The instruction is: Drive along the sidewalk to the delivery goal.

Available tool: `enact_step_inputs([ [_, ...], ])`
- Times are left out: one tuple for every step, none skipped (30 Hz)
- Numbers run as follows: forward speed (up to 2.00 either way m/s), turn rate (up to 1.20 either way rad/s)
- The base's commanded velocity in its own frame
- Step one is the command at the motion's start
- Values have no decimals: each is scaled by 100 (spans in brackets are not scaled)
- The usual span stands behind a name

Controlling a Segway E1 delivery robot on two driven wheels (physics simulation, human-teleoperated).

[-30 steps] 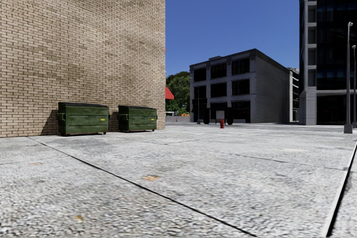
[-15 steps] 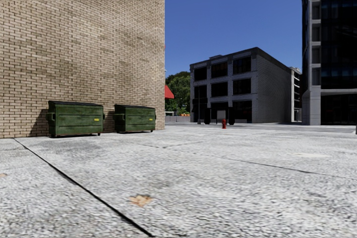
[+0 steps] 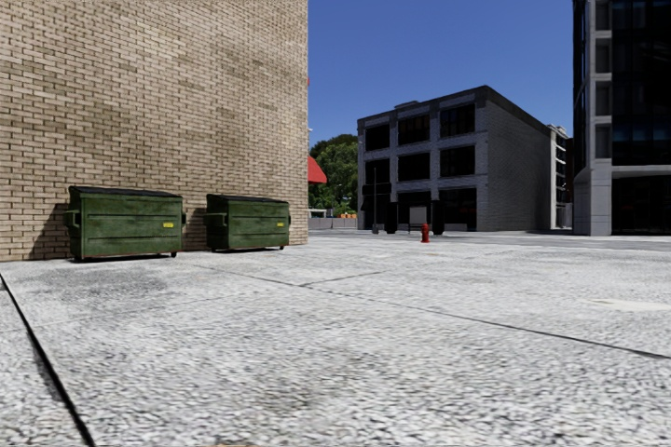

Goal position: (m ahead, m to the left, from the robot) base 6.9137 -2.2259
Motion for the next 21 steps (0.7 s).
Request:
enact_step_inputs([
  [138, 0],
  [138, 0],
  [138, 0],
  [138, 0],
  [138, 0],
  [138, 0],
  [138, 0],
  [138, 0],
  [138, 0],
  [138, 0],
  [138, -3],
  [138, -21],
  [138, -42],
  [138, -48],
  [138, -57],
  [138, -82],
  [138, -99],
  [138, 0],
  [138, 0],
  [138, 0],
  [138, 0],
])
